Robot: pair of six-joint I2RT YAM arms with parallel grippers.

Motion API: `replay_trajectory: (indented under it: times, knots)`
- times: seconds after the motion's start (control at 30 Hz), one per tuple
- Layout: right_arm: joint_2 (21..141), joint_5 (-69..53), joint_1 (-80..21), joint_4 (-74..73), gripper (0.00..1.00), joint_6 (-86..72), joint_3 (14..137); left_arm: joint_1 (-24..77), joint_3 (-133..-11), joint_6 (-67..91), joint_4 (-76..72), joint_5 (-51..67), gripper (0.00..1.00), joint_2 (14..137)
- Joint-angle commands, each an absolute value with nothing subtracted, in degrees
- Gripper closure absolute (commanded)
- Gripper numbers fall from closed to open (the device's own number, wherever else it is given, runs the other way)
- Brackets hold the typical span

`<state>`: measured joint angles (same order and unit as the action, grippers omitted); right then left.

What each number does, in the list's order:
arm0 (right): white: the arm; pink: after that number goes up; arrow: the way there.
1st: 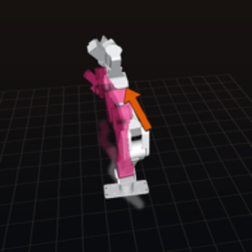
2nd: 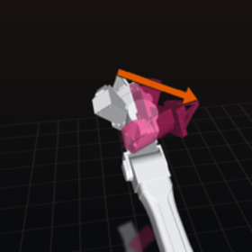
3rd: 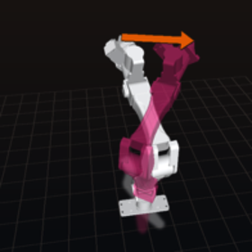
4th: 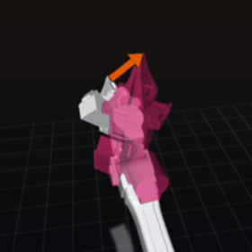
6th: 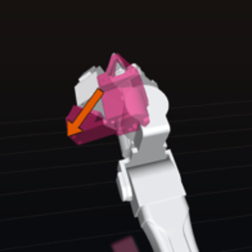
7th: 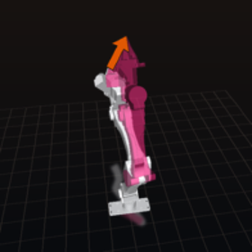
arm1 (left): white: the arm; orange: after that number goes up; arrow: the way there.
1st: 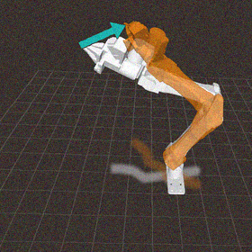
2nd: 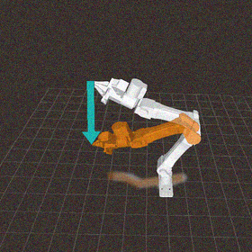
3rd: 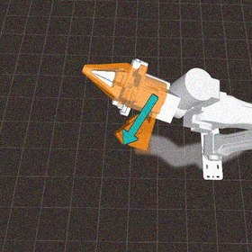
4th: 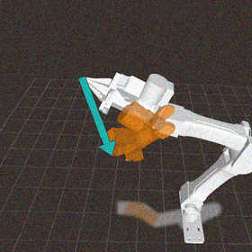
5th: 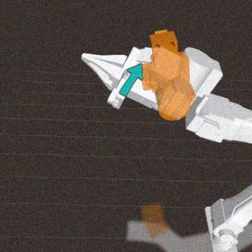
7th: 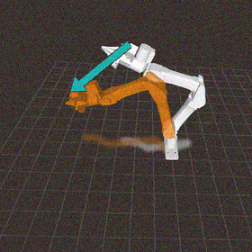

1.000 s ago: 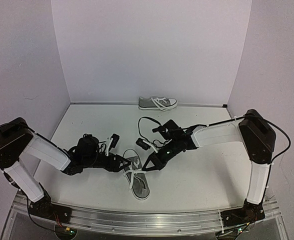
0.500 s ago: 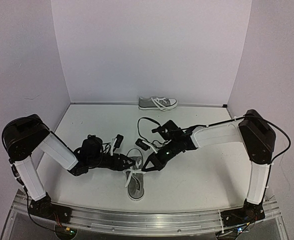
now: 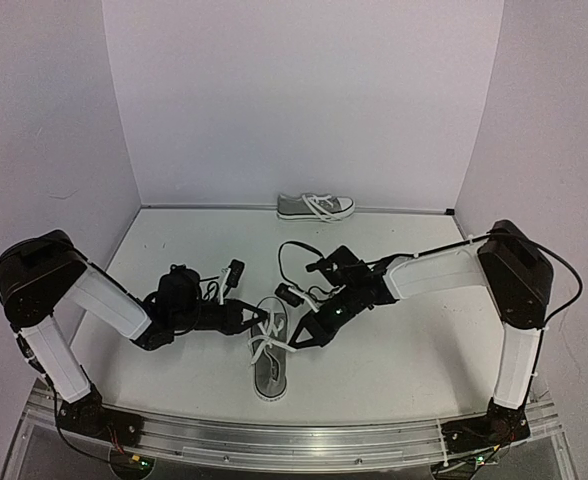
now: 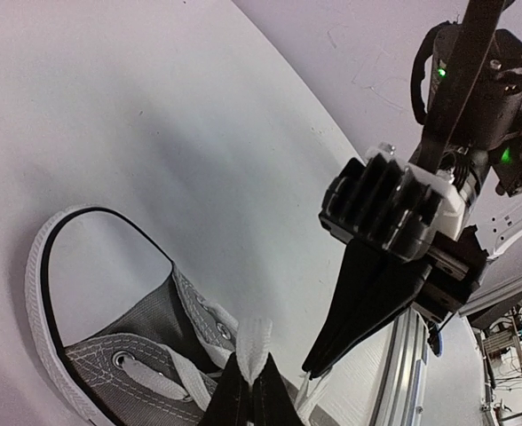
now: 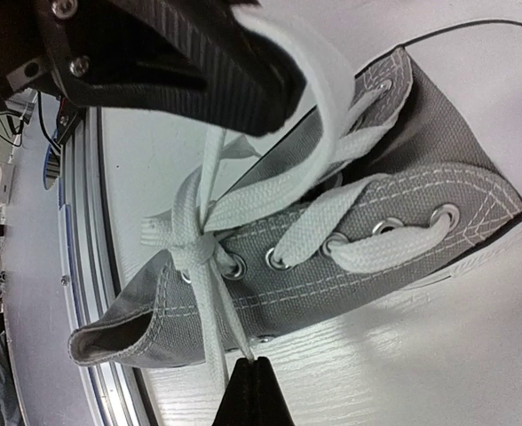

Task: Tie the shoes

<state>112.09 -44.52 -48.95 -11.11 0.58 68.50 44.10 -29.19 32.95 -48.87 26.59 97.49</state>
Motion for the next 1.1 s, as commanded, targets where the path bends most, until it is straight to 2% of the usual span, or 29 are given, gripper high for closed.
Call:
replay_trajectory:
  times: [0.0,0.83,1.07]
  knots:
    - [109.01,-43.83,-49.34,-10.90,1.00,0.58,67.24,43.78,-28.42,31.41,-48.06,22.42,1.00,94.24]
    - [108.51,-42.85,-49.32,-10.40,1.00,0.44,63.24,42.98,-26.20,28.52,-43.87,17.44,1.00,89.95]
    - [108.53,-43.52,-49.36,-9.95,1.00,0.37,64.62,43.07,-28.78,24.67,-39.29,22.44,1.00,90.38]
